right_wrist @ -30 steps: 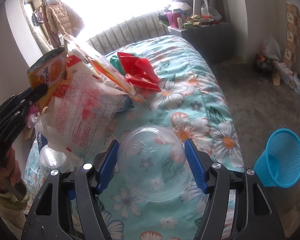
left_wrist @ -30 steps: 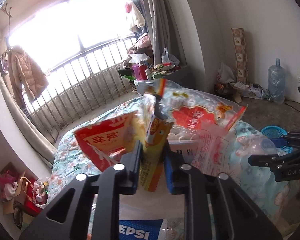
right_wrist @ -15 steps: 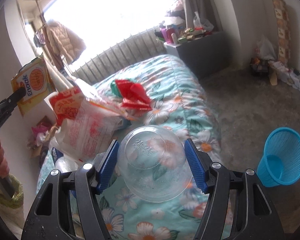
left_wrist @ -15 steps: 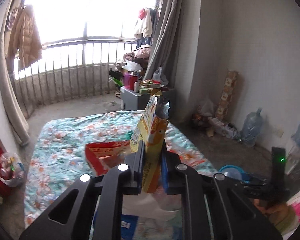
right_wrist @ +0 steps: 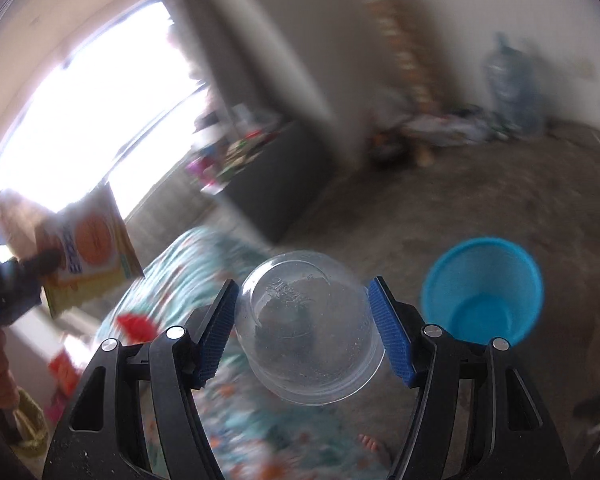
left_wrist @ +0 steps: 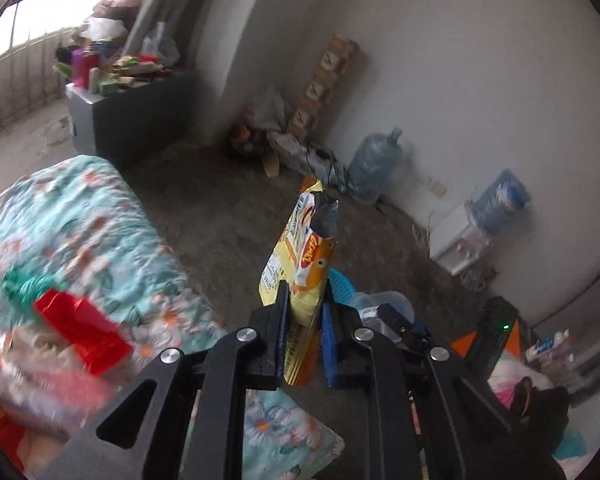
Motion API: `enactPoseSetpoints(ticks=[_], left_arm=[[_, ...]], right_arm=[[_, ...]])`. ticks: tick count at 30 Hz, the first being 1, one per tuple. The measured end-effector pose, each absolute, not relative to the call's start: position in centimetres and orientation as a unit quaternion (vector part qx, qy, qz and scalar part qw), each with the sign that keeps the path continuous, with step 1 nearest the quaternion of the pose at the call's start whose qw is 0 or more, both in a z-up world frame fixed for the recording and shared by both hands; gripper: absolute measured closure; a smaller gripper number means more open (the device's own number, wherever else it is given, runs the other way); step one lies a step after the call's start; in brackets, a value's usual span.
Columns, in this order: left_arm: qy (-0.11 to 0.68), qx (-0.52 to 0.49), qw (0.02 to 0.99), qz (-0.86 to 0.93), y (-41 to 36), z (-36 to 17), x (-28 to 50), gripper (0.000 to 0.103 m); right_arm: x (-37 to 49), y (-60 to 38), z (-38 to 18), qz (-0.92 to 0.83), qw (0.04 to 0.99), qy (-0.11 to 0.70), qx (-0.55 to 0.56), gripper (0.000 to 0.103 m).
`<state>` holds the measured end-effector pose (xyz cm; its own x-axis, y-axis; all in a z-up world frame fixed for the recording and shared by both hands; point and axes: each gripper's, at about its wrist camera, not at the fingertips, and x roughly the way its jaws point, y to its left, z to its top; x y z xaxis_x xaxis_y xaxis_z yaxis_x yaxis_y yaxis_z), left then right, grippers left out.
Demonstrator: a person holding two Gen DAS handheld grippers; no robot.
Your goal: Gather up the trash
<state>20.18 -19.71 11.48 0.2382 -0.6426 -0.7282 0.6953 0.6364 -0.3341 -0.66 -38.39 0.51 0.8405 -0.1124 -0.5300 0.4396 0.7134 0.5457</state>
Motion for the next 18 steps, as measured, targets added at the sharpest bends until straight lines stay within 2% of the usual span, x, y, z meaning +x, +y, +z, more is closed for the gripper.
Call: enactPoseSetpoints(ticks=[2,6,12,14,15,16,18], left_arm=[[0.473,0.078,0.768,-0.425,-25.8,9.3,22.0,0.089],[0.560,0.109,0.704,-0.423,-37.2,2.1,24.7,0.089],[0.633,0.100,0.654,-0.402,-48.5,-8.1,26.2,0.087],[0.650,0.102,0.634,-0.406,-51.2,-11.0,26.4,0.077],[0.659,0.111,0.623,-0.407,-51.9,-12.5,26.6,0.067],[0.665,0.120,0.619,-0.400,-52.6,-13.5,26.7,0.061],[0.676,0.120,0.624,-0.373,-52.9,-14.9,26.9,0.053]], right_arm=[[-1.0,-41.1,-1.1,-0.190,0.876,0.230,0.379,0.040],[-1.2,-46.5,-6.6,-0.244,0.825,0.235,0.453,0.040],[0.5,-52.8,-14.5,-0.291,0.761,0.243,0.527,0.038],[1.3,-55.1,-17.3,-0.300,0.746,0.240,0.545,0.034],[1.6,-55.8,-18.2,-0.299,0.740,0.246,0.549,0.026],[2.0,-56.7,-19.4,-0.301,0.734,0.259,0.551,0.022],[1.6,-57.3,-20.8,-0.322,0.719,0.286,0.545,0.022]])
